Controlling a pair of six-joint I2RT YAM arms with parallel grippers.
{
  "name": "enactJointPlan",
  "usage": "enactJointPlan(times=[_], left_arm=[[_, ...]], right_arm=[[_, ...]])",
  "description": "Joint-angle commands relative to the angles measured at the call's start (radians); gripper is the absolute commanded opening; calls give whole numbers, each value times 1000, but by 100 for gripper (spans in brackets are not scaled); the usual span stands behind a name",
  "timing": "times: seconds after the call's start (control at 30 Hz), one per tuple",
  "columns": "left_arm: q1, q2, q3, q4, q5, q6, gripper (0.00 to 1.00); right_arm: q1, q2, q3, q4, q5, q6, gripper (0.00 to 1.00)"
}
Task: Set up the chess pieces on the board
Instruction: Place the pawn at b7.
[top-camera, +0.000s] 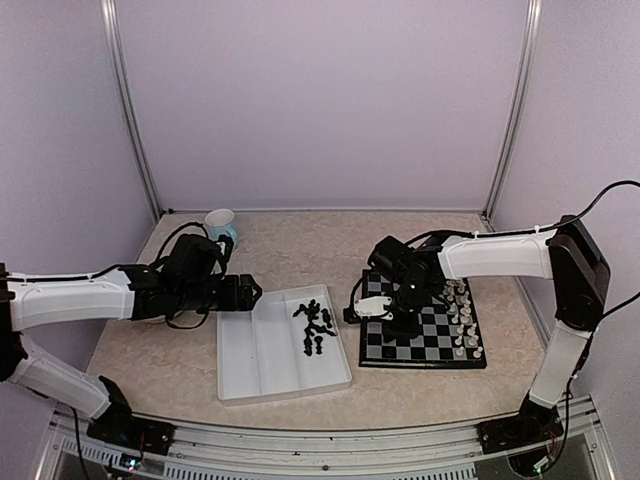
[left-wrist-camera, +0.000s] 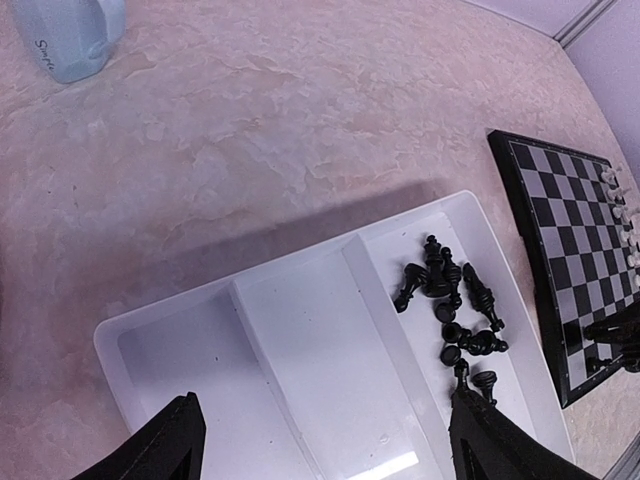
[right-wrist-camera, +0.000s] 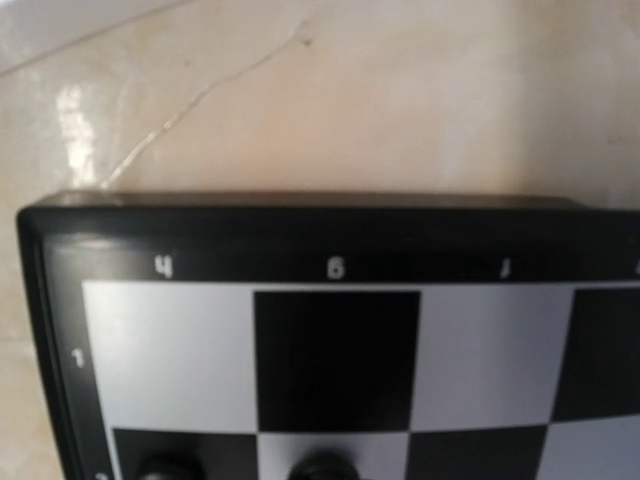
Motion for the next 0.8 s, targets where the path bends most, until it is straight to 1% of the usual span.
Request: enactJointPlan(times=[0.0,0.1,0.2,0.3,0.5,0.77], left_arm=[[-11,11,10,20,-7,0,84],[-12,12,9,20,-8,-1,84],[-12,13,8,20,-9,0,85],[-12,16,9,22,-9,2,84],[-13,20,8,26,-6,0,84],[-15,24,10,33,-3,-1,85]], right_arm=[[0,-9,-12,-22,-11,1,6],[0,-4,-12,-21,-7,1,10],[1,0,-12,-20,-10,5,19],[0,-3,-8,-18,-7,5,24],[-2,-22,35,-39,-10,5,27],[-39,-38,178,-68,-57,-4,28]])
